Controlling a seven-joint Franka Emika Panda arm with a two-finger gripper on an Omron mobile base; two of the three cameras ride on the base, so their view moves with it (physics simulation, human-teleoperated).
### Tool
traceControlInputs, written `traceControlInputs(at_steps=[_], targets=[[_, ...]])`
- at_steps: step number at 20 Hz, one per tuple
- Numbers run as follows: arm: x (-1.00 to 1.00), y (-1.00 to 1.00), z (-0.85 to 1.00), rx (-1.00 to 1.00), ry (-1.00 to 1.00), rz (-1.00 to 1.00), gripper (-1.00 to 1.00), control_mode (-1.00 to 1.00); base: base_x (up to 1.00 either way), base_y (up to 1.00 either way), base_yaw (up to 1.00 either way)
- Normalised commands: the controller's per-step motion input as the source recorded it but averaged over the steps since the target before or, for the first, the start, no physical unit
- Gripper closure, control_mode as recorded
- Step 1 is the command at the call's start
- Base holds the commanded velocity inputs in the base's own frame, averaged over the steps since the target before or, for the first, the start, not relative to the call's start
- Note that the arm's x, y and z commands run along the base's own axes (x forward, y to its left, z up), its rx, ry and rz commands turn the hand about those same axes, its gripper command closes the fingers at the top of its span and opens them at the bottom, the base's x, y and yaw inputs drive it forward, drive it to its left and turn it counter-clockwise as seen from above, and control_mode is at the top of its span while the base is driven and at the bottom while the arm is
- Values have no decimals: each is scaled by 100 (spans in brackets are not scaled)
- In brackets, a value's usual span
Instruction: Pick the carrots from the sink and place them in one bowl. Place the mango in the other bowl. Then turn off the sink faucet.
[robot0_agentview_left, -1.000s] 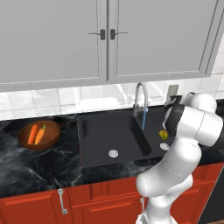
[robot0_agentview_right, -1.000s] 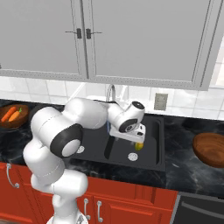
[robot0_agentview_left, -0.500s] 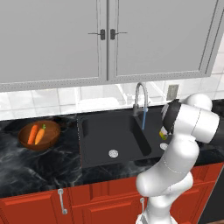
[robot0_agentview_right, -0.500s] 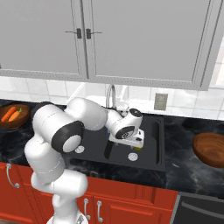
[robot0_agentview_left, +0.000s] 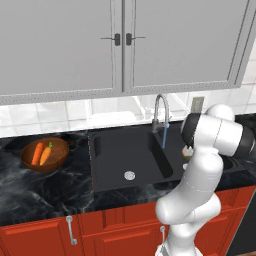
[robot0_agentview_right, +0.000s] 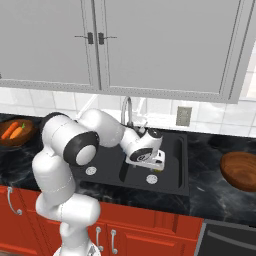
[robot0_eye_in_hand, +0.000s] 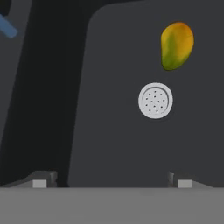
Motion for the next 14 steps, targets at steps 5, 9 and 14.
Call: traceControlInputs(at_steps=[5, 9, 14], targets=[[0, -38, 0, 0, 0, -5, -100, -100, 0, 0, 0], [5, -31, 0, 0, 0, -4, -100, -100, 0, 0, 0], [25, -12, -7, 0, 0, 0, -100, -100, 0, 0, 0]])
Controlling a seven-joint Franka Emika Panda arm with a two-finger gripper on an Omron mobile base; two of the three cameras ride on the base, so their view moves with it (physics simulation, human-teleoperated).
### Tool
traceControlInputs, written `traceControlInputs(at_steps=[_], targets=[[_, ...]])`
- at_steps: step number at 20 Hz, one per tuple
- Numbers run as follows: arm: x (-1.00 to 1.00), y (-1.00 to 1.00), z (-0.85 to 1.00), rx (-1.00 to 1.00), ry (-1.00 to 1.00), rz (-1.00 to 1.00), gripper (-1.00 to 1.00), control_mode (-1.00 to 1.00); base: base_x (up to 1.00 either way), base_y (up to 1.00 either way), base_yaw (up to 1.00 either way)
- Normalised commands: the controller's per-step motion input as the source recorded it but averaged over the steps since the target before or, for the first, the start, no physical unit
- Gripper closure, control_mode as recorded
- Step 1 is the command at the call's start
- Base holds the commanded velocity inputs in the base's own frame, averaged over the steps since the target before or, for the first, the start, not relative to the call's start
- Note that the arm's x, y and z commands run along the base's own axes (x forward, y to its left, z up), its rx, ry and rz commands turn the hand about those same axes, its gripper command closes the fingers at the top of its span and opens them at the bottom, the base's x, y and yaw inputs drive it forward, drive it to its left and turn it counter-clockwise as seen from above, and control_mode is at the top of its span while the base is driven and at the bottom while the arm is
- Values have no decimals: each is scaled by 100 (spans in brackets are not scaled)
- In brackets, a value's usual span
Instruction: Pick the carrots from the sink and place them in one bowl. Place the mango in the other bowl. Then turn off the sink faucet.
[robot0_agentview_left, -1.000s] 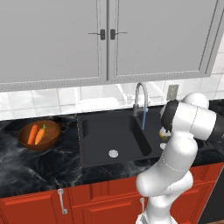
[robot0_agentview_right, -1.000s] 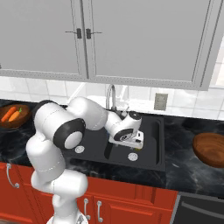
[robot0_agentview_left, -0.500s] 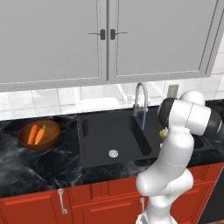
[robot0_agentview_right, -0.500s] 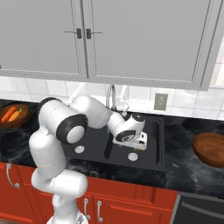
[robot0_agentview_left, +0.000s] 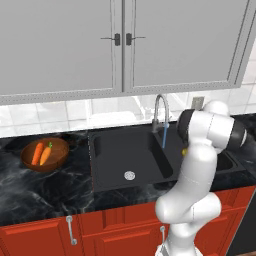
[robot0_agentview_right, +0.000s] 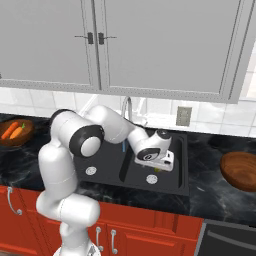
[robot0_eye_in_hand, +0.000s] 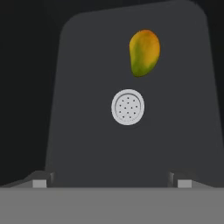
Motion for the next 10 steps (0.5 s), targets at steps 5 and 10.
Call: traceControlInputs(at_steps=[5, 10], targets=[[31, -9, -14, 0, 0, 0, -100, -100, 0, 0, 0], [30, -2, -17, 0, 0, 0, -100, -100, 0, 0, 0]])
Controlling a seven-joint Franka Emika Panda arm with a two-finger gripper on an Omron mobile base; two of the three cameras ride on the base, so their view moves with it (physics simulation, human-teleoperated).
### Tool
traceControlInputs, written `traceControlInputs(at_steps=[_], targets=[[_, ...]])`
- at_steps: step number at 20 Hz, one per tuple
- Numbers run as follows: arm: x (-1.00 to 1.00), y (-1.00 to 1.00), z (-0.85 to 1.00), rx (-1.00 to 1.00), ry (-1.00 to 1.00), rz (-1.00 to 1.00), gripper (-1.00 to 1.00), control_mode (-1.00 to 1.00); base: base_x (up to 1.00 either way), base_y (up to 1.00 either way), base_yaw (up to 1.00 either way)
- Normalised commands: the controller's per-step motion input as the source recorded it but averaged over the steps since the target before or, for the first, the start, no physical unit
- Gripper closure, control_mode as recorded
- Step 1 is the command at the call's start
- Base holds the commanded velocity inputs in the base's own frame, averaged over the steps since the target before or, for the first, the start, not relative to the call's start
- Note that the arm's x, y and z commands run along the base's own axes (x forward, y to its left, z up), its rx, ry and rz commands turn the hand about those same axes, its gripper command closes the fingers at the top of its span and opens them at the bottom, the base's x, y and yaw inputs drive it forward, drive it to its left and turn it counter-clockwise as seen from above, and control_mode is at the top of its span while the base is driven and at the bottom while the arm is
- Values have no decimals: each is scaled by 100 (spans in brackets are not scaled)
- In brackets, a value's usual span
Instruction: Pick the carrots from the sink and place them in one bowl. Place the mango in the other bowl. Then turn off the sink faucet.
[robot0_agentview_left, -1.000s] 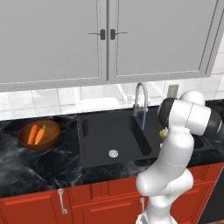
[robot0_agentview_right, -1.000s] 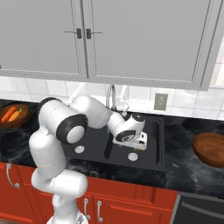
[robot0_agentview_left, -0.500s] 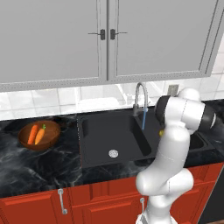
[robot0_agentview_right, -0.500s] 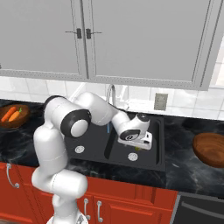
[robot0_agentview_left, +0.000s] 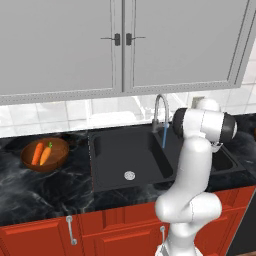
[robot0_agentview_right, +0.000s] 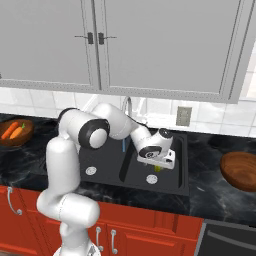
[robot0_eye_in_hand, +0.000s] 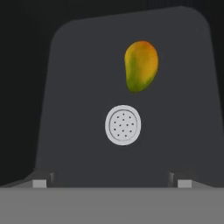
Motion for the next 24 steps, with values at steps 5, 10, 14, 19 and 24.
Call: traceControlInputs(at_steps=[5, 10, 14, 19, 24], targets=[[29, -1, -25, 0, -4, 0, -100, -100, 0, 0, 0], [29, -6, -29, 0, -5, 0, -100, -100, 0, 0, 0], [23, -18, -24, 0, -3, 0, -100, -100, 0, 0, 0], [21, -26, -17, 1, -1, 0, -100, -100, 0, 0, 0], [27, -15, -11, 0, 0, 0, -100, -100, 0, 0, 0]])
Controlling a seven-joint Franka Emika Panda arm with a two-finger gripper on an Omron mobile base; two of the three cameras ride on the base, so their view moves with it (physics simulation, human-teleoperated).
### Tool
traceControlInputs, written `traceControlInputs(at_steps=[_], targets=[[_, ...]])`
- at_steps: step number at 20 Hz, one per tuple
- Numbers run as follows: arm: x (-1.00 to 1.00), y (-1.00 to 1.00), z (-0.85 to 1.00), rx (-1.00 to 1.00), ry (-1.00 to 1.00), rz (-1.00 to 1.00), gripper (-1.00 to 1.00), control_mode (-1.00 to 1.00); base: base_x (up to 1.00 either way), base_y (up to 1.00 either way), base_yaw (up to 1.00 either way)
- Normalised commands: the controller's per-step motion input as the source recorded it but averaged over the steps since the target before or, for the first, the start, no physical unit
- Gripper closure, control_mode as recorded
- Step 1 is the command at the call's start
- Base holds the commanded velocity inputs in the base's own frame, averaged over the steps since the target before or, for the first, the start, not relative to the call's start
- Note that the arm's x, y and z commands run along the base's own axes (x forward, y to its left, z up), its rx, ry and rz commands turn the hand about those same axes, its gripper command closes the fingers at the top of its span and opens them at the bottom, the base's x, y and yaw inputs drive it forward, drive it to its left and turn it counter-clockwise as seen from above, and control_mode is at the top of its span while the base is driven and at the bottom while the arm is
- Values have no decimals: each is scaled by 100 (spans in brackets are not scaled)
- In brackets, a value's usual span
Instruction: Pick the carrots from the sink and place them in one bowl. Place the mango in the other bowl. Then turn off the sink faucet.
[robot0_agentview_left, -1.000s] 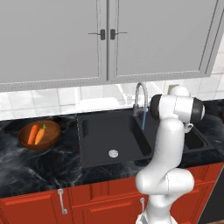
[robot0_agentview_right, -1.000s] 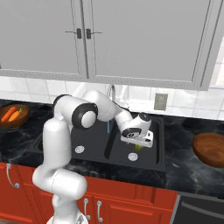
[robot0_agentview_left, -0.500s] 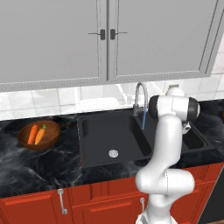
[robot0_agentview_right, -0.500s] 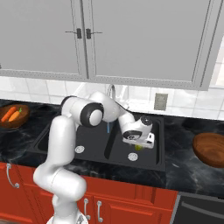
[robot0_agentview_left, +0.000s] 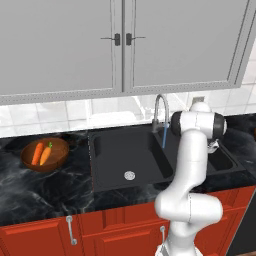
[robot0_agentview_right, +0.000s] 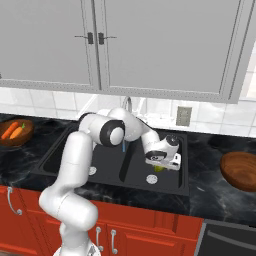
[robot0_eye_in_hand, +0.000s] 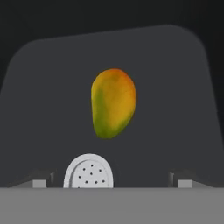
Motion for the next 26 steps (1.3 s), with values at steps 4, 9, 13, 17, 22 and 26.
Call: traceControlInputs(at_steps=[4, 9, 13, 17, 22, 26], targets=[[31, -5, -13, 0, 0, 0, -100, -100, 0, 0, 0], [28, 0, -17, 0, 0, 0, -100, -100, 0, 0, 0], [26, 0, -22, 0, 0, 0, -100, -100, 0, 0, 0], [26, 0, -24, 0, 0, 0, -100, -100, 0, 0, 0], [26, 0, -25, 0, 0, 0, -100, -100, 0, 0, 0], [28, 0, -26, 0, 0, 0, -100, -100, 0, 0, 0]])
